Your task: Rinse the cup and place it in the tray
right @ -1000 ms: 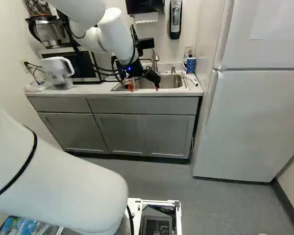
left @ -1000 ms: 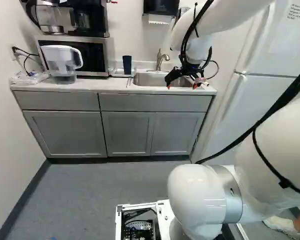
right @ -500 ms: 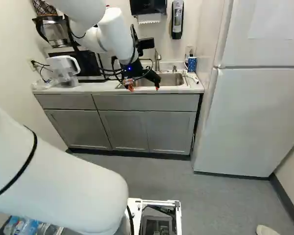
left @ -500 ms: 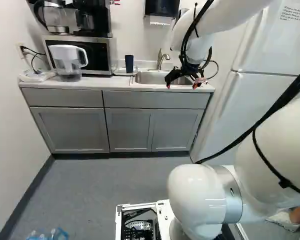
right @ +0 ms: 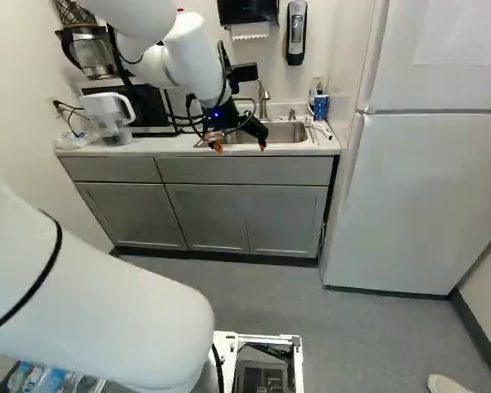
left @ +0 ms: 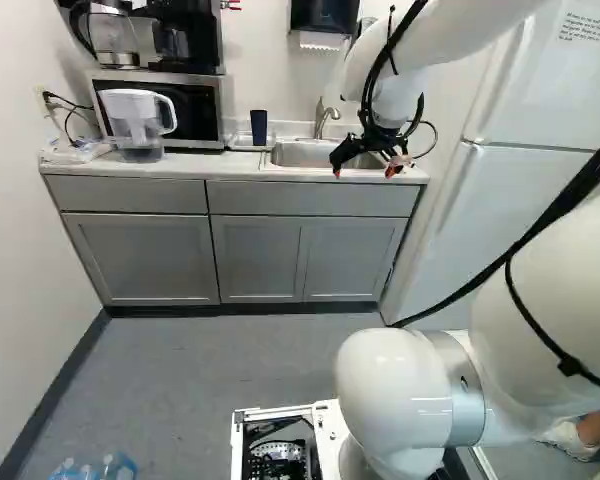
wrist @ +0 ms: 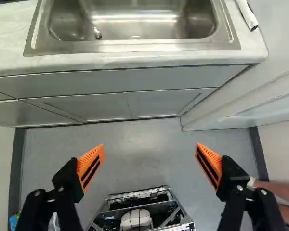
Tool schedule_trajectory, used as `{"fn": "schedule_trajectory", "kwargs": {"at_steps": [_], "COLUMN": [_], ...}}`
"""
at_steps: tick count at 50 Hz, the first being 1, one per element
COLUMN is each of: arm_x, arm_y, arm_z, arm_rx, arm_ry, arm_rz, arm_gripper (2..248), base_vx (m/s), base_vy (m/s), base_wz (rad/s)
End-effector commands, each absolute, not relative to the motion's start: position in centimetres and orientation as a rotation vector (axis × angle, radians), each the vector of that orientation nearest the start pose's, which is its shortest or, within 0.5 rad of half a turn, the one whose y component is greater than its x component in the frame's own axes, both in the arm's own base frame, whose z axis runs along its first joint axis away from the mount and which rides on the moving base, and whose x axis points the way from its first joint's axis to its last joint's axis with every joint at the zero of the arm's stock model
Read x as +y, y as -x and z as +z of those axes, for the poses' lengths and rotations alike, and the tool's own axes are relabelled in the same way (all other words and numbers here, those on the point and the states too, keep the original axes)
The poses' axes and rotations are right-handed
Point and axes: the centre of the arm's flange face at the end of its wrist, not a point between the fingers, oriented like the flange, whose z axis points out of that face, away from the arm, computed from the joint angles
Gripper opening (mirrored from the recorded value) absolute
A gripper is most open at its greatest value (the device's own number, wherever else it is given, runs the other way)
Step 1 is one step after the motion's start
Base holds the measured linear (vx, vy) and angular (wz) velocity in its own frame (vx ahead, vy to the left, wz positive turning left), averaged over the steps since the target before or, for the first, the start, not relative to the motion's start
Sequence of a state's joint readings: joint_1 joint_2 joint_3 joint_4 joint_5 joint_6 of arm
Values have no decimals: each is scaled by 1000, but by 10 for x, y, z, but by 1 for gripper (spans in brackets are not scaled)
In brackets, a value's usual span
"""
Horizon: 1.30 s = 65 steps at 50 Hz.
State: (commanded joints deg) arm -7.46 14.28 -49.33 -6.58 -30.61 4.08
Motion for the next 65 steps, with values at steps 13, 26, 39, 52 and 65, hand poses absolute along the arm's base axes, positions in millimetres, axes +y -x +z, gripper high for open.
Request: {"fn": "schedule_trajectory", "kwargs": {"at_steps": [13, 26, 39, 52, 65], "arm_x": [-57, -57, -55, -52, -49], "arm_y": [-397, -397, -397, -397, -396], "arm_z": [612, 608, 601, 590, 575], "arm_rx": [186, 182, 173, 160, 144], "arm_ry": [3105, 3100, 3089, 3072, 3047], "arm_rz": [-917, -927, -951, -988, -1038], "arm_gripper": [247, 247, 247, 247, 247], "base_vx": [0, 0, 0, 0, 0], "base_vy": [0, 0, 0, 0, 0], "base_wz": [0, 0, 0, 0, 0]}}
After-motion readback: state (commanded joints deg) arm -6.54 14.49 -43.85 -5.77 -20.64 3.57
